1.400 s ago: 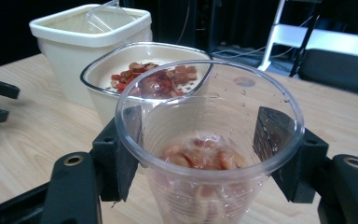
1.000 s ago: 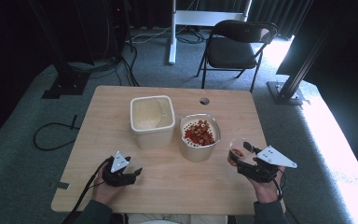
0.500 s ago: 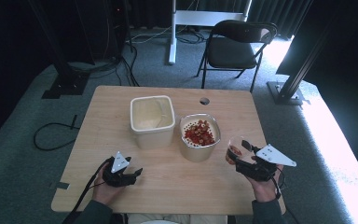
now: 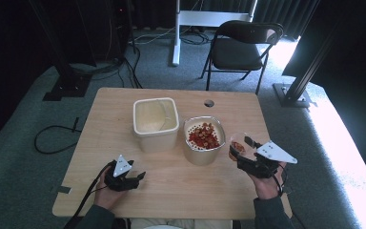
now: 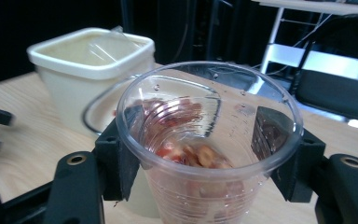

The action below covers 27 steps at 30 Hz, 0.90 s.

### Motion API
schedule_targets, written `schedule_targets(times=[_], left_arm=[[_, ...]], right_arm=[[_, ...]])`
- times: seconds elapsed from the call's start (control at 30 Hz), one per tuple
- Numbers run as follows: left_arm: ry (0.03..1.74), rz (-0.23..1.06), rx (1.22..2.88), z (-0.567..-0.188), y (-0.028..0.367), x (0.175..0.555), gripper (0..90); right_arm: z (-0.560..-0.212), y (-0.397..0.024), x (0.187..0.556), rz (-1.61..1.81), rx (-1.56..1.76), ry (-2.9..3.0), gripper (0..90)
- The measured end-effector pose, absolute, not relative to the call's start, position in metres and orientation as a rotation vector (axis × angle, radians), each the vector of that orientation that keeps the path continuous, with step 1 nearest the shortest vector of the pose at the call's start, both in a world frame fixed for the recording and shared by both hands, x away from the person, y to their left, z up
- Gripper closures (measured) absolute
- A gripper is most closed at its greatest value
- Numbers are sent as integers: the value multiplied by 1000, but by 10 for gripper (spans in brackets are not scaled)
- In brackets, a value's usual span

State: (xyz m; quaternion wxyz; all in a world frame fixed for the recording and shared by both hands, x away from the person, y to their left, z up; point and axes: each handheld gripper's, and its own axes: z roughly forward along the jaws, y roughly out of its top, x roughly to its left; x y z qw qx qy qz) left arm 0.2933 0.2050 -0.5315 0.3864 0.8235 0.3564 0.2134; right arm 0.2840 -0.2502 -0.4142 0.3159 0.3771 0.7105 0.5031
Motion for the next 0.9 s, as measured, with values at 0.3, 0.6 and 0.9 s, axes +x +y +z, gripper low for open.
schedule_targets(times=[0.3,0.6,0.9], left_arm=[[912,547,2093,-531,205,293,332],[909,553,2093,-531,206,293,332],[910,556,2094,-531,205,293,332]], right_arm=[[-400,-225,315,982,842,1899,346],[-391,-211,344,818,782,1933,347],[-384,-189,357,568,602,1950,347]])
